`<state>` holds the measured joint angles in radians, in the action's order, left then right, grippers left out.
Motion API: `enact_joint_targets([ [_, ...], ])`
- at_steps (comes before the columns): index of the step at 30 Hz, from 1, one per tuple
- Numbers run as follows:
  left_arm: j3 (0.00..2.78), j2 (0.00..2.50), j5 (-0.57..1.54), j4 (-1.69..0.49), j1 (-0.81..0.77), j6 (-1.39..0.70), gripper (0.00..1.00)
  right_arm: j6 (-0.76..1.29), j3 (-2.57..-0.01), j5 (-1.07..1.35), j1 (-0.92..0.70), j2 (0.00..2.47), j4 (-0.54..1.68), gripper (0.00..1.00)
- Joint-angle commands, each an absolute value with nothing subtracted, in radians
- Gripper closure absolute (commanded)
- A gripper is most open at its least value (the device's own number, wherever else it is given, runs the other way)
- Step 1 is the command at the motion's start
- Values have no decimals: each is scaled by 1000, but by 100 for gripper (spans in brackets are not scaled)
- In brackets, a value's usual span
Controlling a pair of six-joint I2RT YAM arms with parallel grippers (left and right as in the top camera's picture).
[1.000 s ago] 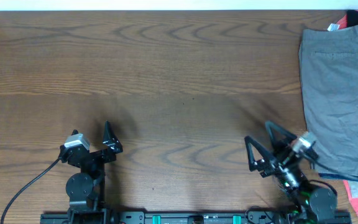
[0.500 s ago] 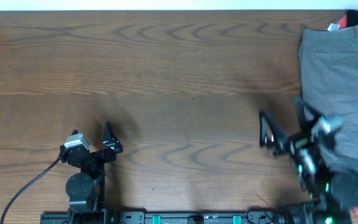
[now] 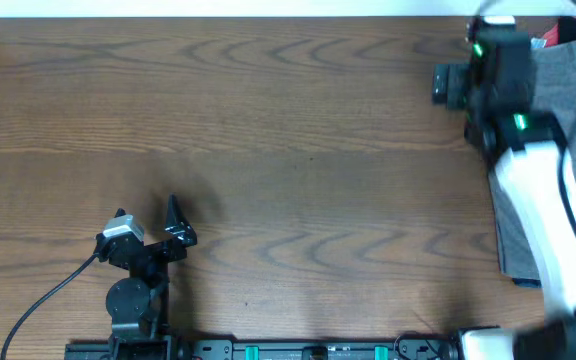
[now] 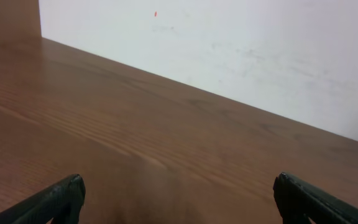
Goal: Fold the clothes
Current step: 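Reach the right gripper to the grey shorts on the clothes stack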
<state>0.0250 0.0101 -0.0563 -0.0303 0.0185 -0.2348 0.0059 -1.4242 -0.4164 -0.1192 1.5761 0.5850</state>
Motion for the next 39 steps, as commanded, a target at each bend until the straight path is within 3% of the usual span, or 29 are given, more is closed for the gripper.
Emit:
enact_joint_targets([
  [1, 4, 4, -79, -67, 15, -222, 2, -28, -1523, -610, -112, 1675, 632, 1],
  [6, 4, 4, -79, -67, 15, -222, 2, -148, -1527, -625, -91, 1801, 560, 1],
  [19, 4, 4, -79, -67, 15, -222, 2, -182, -1574, -740, 37, 2127, 494, 1],
  [29, 4, 4, -79, -67, 15, -222, 2, -199, -1574, -560, 73, 2189, 385, 4],
  [39, 4, 4, -79, -67, 15, -222, 2, -199, -1574, -545, 99, 2218, 342, 6],
])
